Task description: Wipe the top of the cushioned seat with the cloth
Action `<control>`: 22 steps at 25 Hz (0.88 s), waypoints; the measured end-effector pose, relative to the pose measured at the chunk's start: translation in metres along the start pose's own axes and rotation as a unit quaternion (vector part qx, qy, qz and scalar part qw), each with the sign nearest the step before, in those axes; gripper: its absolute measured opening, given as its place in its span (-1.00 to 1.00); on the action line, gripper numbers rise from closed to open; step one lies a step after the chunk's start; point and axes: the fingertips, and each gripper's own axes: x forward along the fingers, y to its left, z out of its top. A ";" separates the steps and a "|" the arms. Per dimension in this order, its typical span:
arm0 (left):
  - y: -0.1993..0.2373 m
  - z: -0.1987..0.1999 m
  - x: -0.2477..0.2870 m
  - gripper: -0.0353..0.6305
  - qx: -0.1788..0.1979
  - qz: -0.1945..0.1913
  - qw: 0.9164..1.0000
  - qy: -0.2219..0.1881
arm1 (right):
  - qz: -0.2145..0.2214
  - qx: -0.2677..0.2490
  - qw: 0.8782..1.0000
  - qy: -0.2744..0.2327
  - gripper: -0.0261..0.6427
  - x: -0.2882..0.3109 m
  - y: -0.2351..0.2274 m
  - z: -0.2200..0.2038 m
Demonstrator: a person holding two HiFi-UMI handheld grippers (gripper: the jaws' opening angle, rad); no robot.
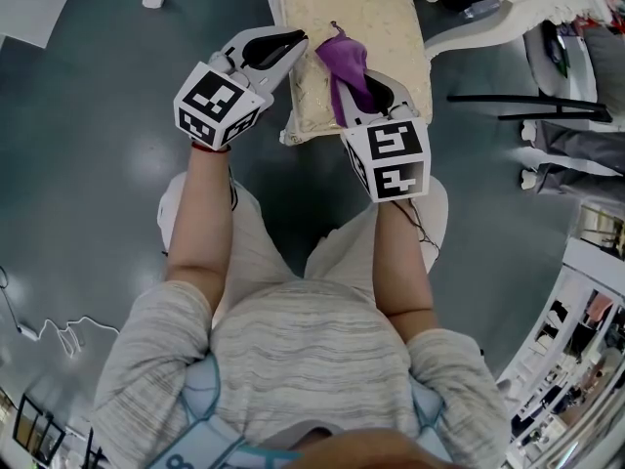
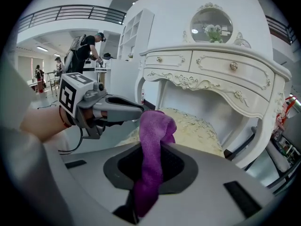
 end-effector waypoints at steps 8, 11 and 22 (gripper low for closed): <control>0.007 0.001 -0.007 -0.85 -0.003 0.012 1.000 -0.007 | 0.026 -0.002 1.000 -0.016 -0.75 0.002 0.027 0.011; 0.007 0.001 -0.009 -0.85 -0.004 0.013 1.000 -0.006 | 0.038 -0.007 0.999 -0.021 -0.75 0.002 0.039 0.014; 0.006 0.006 -0.009 -0.85 -0.002 0.013 1.000 -0.007 | 0.080 -0.020 0.995 -0.054 -0.75 -0.004 0.061 0.016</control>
